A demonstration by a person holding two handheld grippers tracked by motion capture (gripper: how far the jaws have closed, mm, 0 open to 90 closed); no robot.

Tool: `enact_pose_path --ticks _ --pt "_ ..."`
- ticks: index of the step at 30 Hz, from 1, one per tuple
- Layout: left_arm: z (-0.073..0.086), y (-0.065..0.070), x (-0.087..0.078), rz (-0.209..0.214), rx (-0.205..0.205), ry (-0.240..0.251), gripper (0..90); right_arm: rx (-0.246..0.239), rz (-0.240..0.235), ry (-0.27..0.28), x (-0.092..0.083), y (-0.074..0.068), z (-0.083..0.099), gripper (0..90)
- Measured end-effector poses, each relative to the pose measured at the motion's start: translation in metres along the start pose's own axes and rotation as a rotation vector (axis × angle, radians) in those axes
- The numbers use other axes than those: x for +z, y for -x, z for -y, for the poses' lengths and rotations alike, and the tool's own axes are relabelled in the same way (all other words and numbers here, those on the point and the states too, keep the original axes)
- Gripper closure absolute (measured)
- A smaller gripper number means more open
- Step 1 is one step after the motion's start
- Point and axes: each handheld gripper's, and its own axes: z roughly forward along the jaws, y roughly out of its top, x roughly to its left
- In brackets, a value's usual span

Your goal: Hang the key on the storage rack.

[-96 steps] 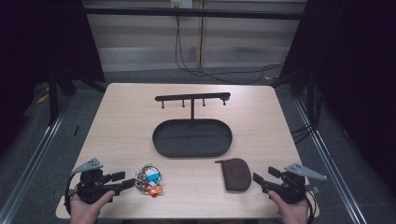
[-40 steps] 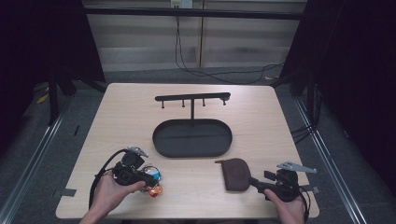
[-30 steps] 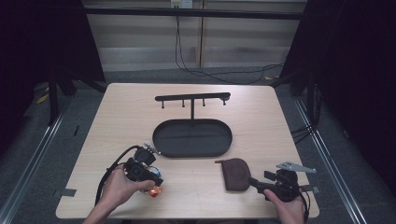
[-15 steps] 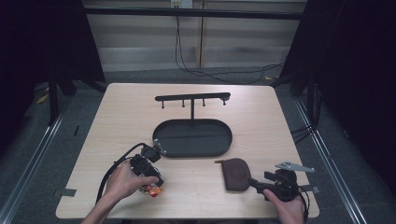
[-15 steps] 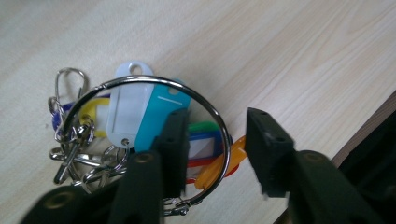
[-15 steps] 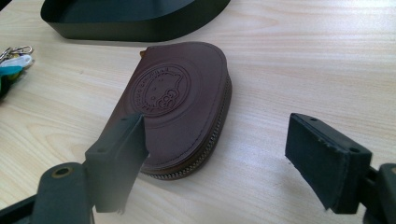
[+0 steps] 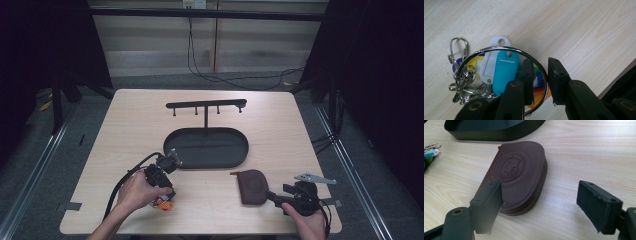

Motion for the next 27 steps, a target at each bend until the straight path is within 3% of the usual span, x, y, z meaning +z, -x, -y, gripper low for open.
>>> enact_pose_path --ticks 7,15,21,27 --pt "-0.002 0.0 0.005 0.007 -0.004 -0.038 72.2 0.002 0.001 -0.005 0.001 0.0 0.0 20.7" --pt "0.0 0.0 0.004 0.011 0.008 -0.065 85.3 0.006 0.001 -0.012 0.001 0.0 0.0 20.3" --pt "0.004 -0.003 -0.004 -0.016 0.007 -0.06 86.5 0.007 0.005 -0.016 0.002 0.0 0.0 20.4" --pt "0.008 0.001 -0.018 -0.054 0.064 -0.052 86.6 0.007 0.006 -0.019 0.002 0.0 0.0 20.0"
